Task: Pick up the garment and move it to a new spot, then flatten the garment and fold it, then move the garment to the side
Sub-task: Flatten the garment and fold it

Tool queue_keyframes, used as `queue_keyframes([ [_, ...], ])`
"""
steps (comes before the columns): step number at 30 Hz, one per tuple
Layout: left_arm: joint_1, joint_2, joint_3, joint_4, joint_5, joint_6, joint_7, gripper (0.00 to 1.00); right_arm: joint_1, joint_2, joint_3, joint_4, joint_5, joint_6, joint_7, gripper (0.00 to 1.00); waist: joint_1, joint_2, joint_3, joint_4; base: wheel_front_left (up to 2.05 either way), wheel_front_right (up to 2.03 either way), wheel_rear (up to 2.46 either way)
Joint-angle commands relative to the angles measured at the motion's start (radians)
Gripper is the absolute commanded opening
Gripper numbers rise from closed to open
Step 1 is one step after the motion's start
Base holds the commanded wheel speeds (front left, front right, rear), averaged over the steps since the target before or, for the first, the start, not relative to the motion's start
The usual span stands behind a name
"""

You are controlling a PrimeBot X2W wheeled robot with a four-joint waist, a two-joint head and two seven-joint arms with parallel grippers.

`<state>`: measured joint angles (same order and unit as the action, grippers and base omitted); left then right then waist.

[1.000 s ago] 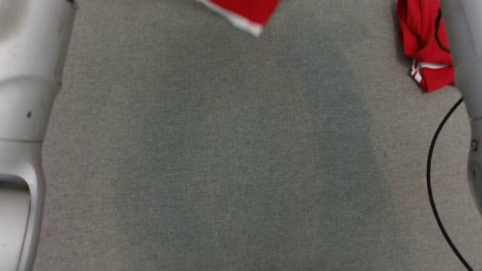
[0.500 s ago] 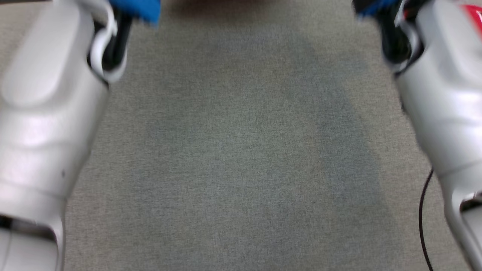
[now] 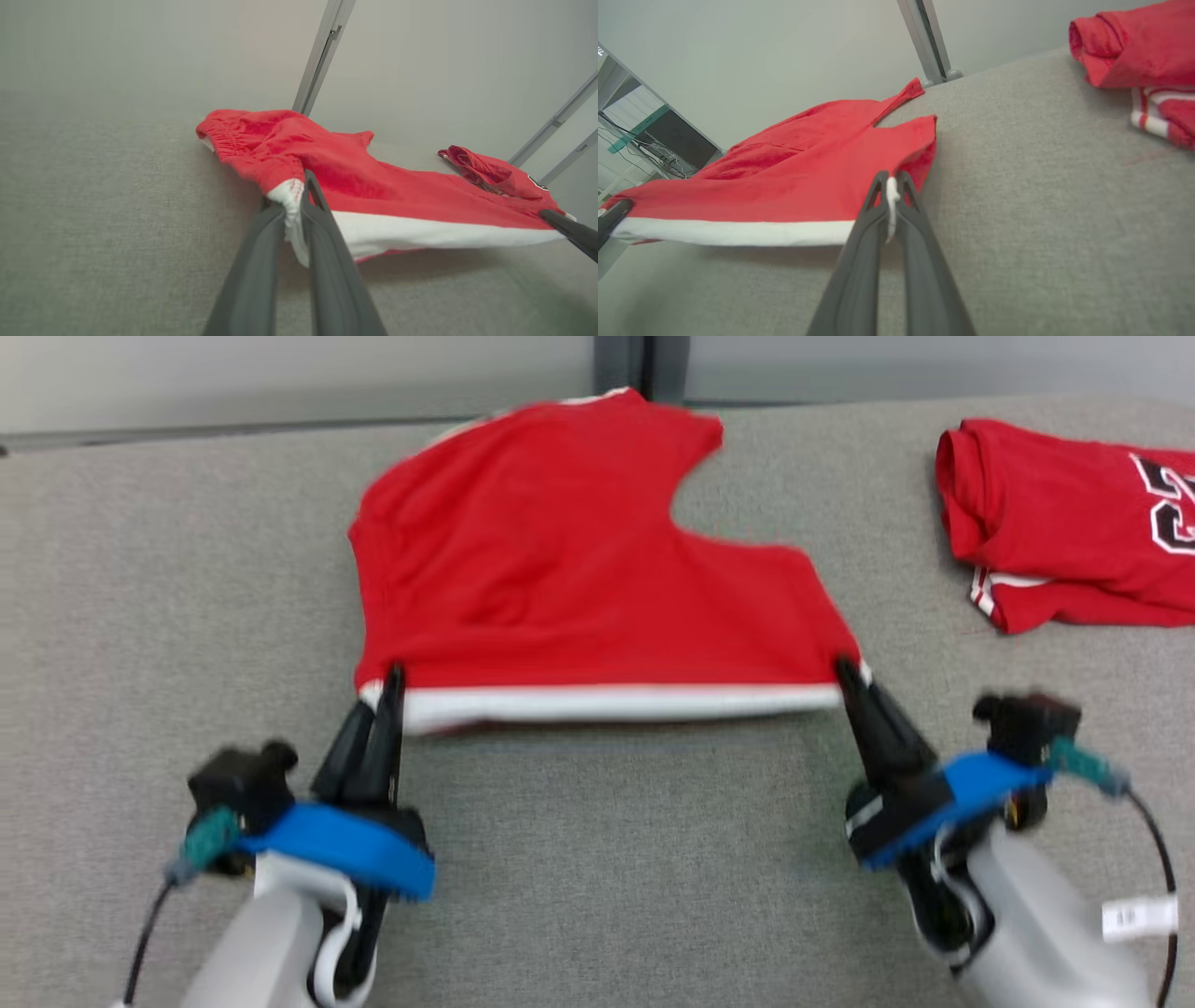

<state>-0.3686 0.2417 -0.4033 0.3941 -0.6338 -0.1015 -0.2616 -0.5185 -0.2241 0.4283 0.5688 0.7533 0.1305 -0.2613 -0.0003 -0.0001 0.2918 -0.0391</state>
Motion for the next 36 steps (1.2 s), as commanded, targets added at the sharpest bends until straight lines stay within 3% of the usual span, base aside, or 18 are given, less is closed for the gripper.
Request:
queue_keyframes([
  [1,0.062,-0.008,0.02,-0.035,0.024,0.013,-0.004,0.0,0.081,-0.005,-0.012,-0.032,0.01,0.0,-0.005,0.0,0.0003,0.0001,-0.025,0.0,0.0,0.0,0.0],
  [13,0.422,-0.015,0.046,-0.189,0.069,0.052,-0.004,0.0,0.507,0.042,-0.109,-0.282,-0.044,0.0,0.062,0.0,0.0003,0.0001,-0.138,0.008,0.0,0.0,0.0],
  [21,0.477,-0.004,0.02,-0.22,0.069,0.05,0.01,0.0,0.63,0.086,-0.23,-0.425,-0.111,0.0,0.157,0.0,0.0003,0.0001,-0.157,0.022,0.0,0.0,0.0],
  [30,0.36,-0.014,-0.009,-0.208,0.081,0.03,0.029,0.0,0.513,0.066,-0.28,-0.497,-0.2,0.0,0.241,0.0,0.0003,0.0001,-0.148,0.048,0.0,0.0,0.0],
  [36,0.211,-0.025,-0.005,-0.151,0.075,0.005,0.025,0.0,0.289,0.04,-0.284,-0.403,-0.193,0.0,0.266,0.0,0.0003,0.0001,-0.103,0.075,0.0,0.0,0.0],
])
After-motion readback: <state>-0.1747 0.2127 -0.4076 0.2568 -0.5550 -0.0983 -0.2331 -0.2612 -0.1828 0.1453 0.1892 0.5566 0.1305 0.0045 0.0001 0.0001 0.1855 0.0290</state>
